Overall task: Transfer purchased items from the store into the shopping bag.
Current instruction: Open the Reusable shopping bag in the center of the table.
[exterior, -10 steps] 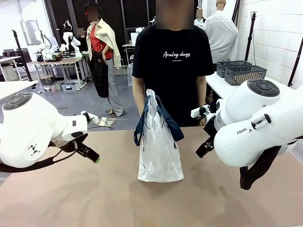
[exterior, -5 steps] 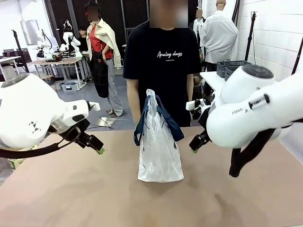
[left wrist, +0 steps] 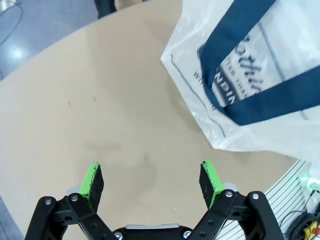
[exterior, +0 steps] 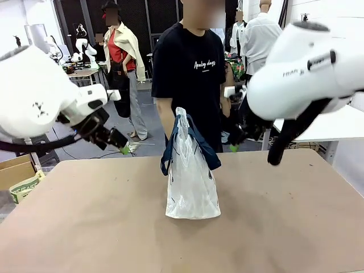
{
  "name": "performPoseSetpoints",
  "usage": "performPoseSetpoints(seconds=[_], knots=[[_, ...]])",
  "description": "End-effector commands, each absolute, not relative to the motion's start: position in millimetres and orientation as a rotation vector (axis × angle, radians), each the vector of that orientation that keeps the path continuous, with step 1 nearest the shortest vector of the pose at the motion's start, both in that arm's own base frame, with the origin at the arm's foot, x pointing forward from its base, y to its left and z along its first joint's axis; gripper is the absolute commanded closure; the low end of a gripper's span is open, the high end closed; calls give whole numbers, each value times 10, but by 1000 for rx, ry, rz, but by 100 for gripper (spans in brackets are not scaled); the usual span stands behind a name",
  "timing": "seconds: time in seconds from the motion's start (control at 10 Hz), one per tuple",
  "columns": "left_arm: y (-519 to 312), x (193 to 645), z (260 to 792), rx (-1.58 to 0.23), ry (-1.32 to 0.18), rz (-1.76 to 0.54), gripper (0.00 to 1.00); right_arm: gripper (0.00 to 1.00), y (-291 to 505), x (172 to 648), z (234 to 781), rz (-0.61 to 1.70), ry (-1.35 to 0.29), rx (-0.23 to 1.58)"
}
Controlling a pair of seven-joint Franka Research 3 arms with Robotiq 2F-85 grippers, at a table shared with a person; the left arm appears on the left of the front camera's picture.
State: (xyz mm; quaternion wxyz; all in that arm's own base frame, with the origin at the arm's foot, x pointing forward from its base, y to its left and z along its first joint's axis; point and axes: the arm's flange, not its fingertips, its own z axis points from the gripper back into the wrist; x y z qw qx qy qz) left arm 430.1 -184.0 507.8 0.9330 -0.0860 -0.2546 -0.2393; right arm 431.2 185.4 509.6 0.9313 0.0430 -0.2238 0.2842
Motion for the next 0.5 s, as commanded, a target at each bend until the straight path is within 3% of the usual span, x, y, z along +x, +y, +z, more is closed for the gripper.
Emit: performPoseSetpoints(seconds=[0.0,0.3,0.4], knots=[[-1898,4420,5346,-187,-517,-416,0,0,2042,4543,5412,545,-459,52],[-2006,4546,5624,-232,-542,-450,0,0,2283,4810,5741,531,-517,8],[-1925,4446,5555,-205,-542,-443,0,0,2095,4595,5674,553,-496,68]])
